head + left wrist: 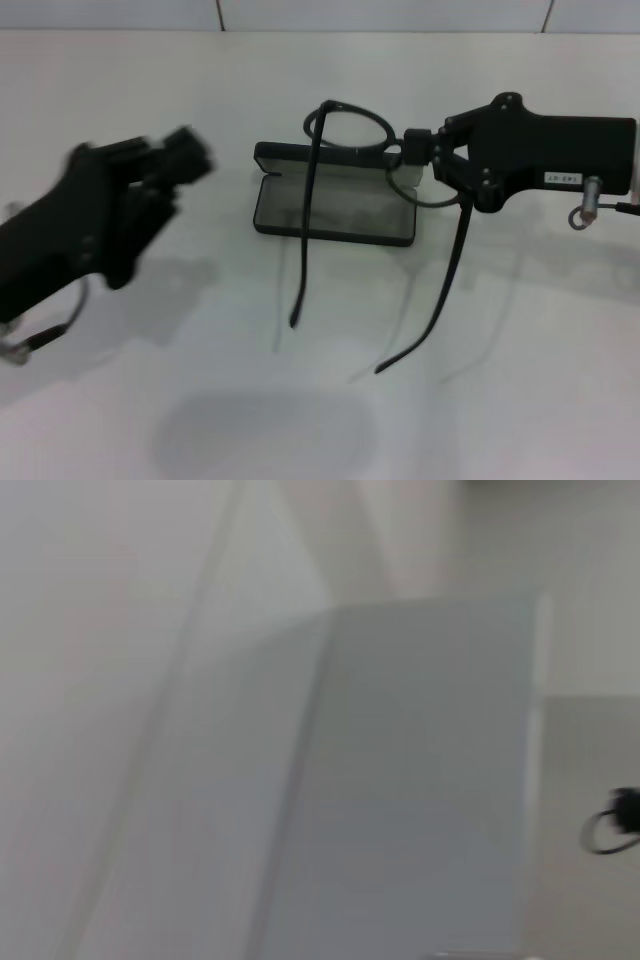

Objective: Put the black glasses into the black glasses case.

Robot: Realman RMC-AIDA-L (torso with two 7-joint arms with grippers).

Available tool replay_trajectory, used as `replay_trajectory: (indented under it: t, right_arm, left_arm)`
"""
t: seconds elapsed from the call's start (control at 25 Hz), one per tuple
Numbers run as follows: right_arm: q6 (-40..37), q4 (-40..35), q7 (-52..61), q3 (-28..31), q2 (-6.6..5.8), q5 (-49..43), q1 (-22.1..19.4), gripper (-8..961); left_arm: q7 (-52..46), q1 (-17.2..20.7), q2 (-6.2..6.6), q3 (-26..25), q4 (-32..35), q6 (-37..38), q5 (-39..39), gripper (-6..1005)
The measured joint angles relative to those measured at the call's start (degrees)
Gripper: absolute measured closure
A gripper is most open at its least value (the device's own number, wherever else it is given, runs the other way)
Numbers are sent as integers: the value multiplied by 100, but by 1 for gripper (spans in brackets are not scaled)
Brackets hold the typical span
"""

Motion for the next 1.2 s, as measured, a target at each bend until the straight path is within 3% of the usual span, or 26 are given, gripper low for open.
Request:
replay_trajectory:
  t: [0.04,0.24,0.52,1.2]
  right_arm:
    - [-16,50,-92,-9,-3,153,-18,932]
    - [-89,462,-350,-31,-20,667,104,931]
    - [-392,838,-560,-46,-7,943,368,931]
    - [-1033,1149,-689,-360,8,1427,460,930]
  left_arm:
    - [-55,-273,-50,307,-9,4,-5,901]
    - [187,-924,-78,975,-502,-5,-13,918]
    - [674,-1607,-103,1238,-1440,-40,61,938]
    - [773,-1566,-151,1244,-1669,-306,22,945]
